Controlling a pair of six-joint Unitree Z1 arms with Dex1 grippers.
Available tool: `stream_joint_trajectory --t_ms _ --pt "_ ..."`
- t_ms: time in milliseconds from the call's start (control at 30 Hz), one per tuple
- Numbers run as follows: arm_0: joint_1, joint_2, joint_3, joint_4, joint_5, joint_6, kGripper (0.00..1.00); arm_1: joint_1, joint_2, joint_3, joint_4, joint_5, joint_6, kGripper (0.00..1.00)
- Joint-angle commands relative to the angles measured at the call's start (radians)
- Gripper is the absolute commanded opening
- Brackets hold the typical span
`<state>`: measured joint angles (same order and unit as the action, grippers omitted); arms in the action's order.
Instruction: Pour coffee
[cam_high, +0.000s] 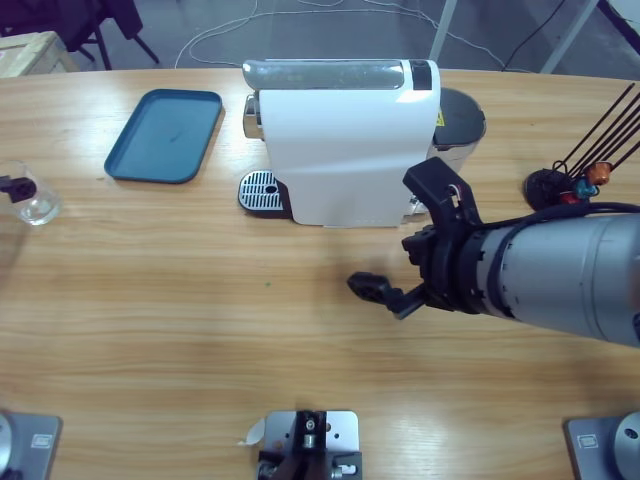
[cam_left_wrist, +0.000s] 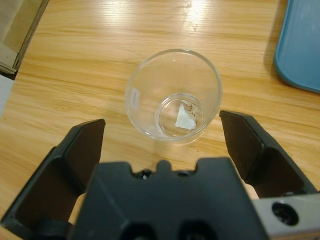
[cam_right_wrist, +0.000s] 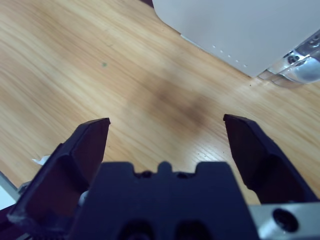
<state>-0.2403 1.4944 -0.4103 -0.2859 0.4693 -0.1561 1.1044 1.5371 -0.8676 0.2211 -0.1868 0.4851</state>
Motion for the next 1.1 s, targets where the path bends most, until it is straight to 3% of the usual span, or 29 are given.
stream_joint_trajectory --t_ms 33,833,967,1000,1100 --pt "0.010 0.061 -0.004 -0.044 -0.014 0.026 1.000 0.009 0.054 0.027 -0.016 0.018 0.012 1.000" --pt "0.076 0.140 -0.002 -0.157 -0.065 0.043 1.000 0.009 0.049 0.035 -0.017 0.010 0.017 1.000" --pt "0.079 0.145 -0.001 -0.167 -0.060 0.040 0.954 0.009 0.049 0.035 -0.019 0.010 0.019 1.000" --pt "0.079 0.146 -0.001 -0.167 -0.060 0.040 0.890 0.009 0.049 0.035 -0.019 0.010 0.020 1.000" --pt "0.079 0.146 0.003 -0.167 -0.064 0.041 0.508 0.009 0.048 0.036 -0.019 0.010 0.020 1.000"
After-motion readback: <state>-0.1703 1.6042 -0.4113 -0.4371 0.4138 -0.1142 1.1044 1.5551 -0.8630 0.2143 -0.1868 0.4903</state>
